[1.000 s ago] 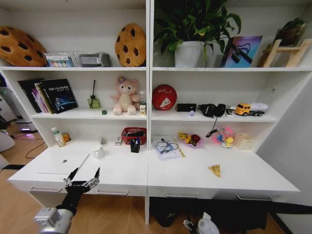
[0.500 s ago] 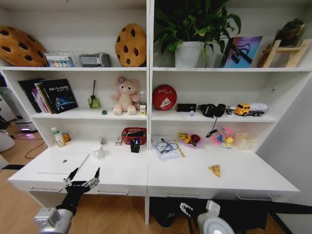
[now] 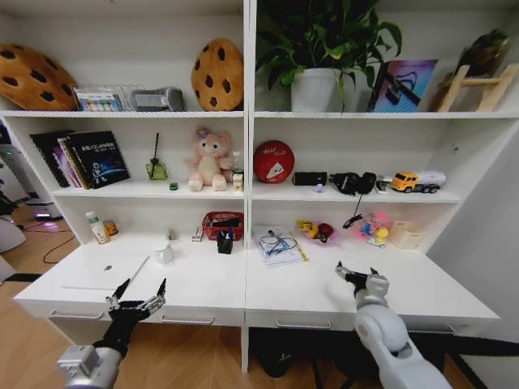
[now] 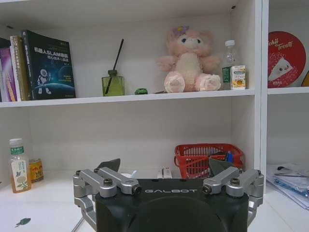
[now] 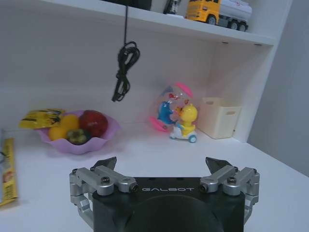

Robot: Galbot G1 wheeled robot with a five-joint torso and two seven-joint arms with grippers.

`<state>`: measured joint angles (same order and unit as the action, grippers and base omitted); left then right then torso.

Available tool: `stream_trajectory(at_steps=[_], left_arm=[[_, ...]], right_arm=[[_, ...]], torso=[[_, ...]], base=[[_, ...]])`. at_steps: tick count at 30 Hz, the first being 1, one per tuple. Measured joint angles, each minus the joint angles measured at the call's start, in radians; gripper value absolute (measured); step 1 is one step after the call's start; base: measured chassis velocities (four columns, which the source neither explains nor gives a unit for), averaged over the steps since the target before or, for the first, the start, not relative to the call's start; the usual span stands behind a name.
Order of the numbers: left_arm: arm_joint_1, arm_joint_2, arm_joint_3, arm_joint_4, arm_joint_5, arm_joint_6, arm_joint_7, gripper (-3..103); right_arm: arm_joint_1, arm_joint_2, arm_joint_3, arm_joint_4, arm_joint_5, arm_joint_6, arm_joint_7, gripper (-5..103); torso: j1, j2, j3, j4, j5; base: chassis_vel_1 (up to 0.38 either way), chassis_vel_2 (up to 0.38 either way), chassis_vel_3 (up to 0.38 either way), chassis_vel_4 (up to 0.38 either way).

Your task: Organize the objects on the table.

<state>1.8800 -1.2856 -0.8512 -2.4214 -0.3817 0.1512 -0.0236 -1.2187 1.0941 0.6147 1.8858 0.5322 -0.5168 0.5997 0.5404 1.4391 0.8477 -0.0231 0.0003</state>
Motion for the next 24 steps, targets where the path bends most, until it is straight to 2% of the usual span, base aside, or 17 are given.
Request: stream_trajectory(at_steps=[6, 11, 18, 21, 24], left_arm=[[0.000, 0.000, 0.000, 0.000, 0.000, 0.000, 0.000, 100], [0.000, 0.000, 0.000, 0.000, 0.000, 0.000, 0.000, 100], [0.000, 0.000, 0.000, 0.000, 0.000, 0.000, 0.000, 100], [0.000, 0.000, 0.000, 0.000, 0.000, 0.000, 0.000, 100], [0.000, 0.000, 0.000, 0.000, 0.000, 0.000, 0.000, 100]], right_arm=[[0.039, -0.007, 0.008, -0.092, 0.034, 0.003, -0.011, 100], [0.058, 0.040, -0.017, -0.167, 0.049, 0.014, -0.016, 100], [0.082, 0.059, -0.029, -0.227, 0.030, 0.044, -0.033, 101], [0.091, 0.068, -0.035, -0.231, 0.025, 0.052, -0.033, 87], [0.089, 0.072, -0.036, -0.232, 0.025, 0.053, -0.032, 82]], torso=[[0.000, 0.000, 0.000, -0.0001, -0.0003], [0.000, 0.000, 0.000, 0.0000, -0.0001], [0.000, 0.000, 0.000, 0.0000, -0.0002], [0.000, 0.000, 0.000, 0.0001, -0.0004], [0.000, 0.000, 0.000, 0.0001, -0.0005]], base=[[0.000, 0.000, 0.000, 0.000], [0.000, 0.000, 0.000, 0.000], [0.000, 0.000, 0.000, 0.000], [0.000, 0.000, 0.000, 0.000], [0.000, 0.000, 0.000, 0.000]])
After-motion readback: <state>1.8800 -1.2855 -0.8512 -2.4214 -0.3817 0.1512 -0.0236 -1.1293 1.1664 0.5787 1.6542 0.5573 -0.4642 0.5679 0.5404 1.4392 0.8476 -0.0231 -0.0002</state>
